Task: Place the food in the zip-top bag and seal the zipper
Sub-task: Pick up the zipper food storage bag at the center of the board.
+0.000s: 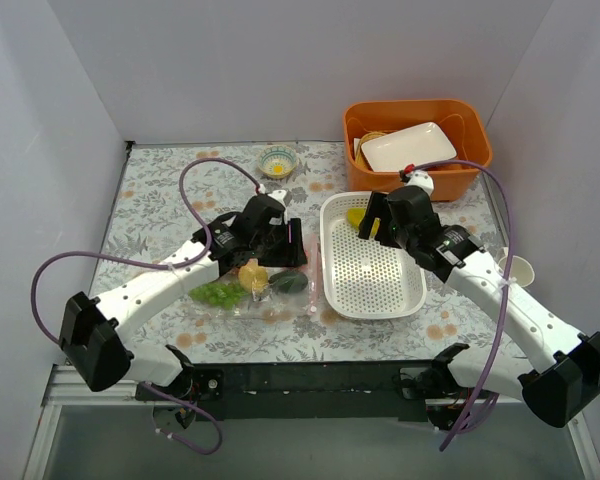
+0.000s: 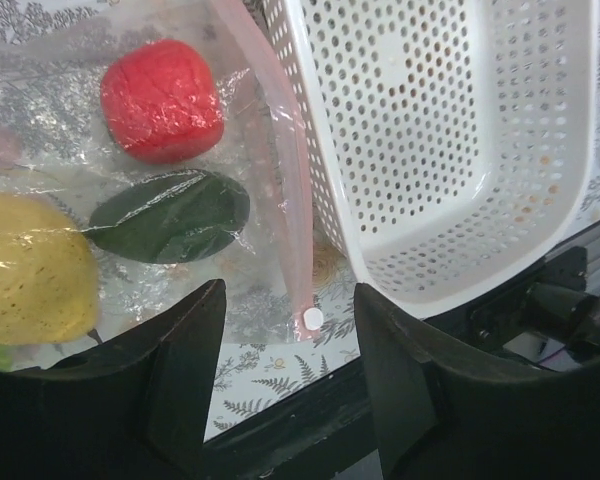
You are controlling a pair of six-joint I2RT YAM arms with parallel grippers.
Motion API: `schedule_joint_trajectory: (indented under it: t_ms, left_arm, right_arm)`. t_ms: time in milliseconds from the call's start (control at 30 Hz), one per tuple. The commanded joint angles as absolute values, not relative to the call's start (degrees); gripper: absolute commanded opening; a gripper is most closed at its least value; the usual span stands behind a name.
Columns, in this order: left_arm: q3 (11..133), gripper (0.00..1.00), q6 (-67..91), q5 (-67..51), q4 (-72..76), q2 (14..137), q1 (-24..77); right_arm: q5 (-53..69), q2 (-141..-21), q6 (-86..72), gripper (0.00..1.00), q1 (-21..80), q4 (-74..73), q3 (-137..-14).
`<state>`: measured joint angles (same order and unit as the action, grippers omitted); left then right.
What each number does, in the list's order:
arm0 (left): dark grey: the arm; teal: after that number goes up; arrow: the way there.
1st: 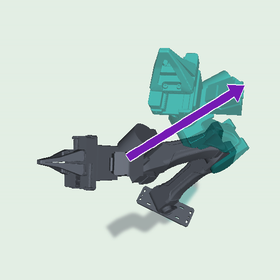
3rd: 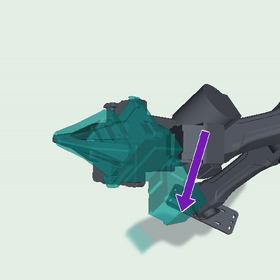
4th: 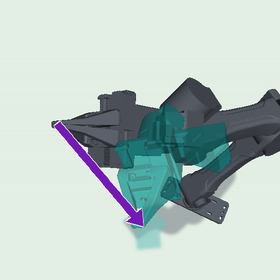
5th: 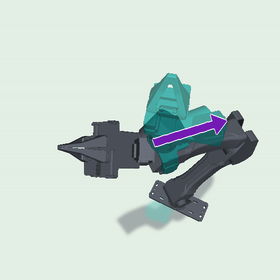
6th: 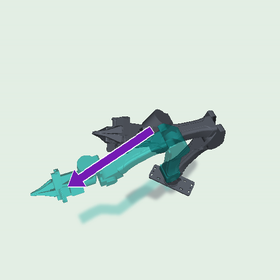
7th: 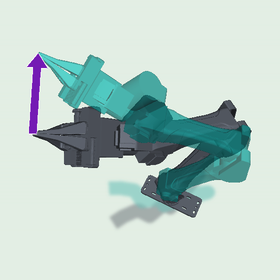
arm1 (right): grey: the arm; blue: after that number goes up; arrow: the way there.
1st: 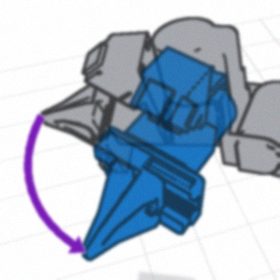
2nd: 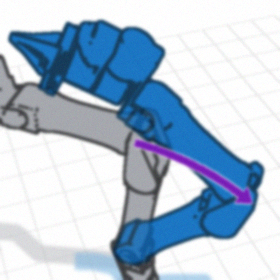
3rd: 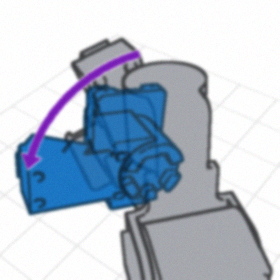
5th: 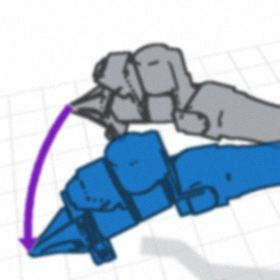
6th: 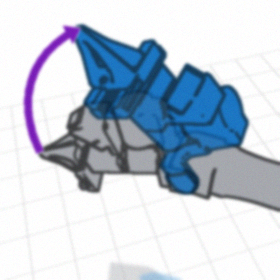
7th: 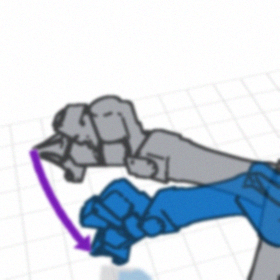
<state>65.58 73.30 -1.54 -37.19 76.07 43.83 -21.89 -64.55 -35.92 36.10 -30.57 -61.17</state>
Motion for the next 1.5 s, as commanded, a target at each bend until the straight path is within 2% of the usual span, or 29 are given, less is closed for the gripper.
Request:
schedule_joint_trajectory:
  t_ms: [0,733,1033,1467]
  left_arm:
    - [65.39,0.54,75.05,3.77,-37.09,79.36,47.19]
    - [75.67,0.54,78.57,10.02,-40.77,94.56,51.24]
    - [77.17,0.5,79.8,15.99,-44.12,96.15,51.5]
    - [80.51,0.5,78.57,16.08,-44.03,99.23,52.12]
  right_arm:
    - [-20.66,-64.34,-36.47,0.88,34.98,-31.29,-59.15]
    - [-16.88,-65.21,-34.98,0.88,32.87,-29.44,-57.83]
    - [-16.52,-65.22,-34.54,0.88,32.34,-29.53,-57.66]
    - [-15.56,-64.78,-34.37,0.87,31.9,-29.35,-56.95]
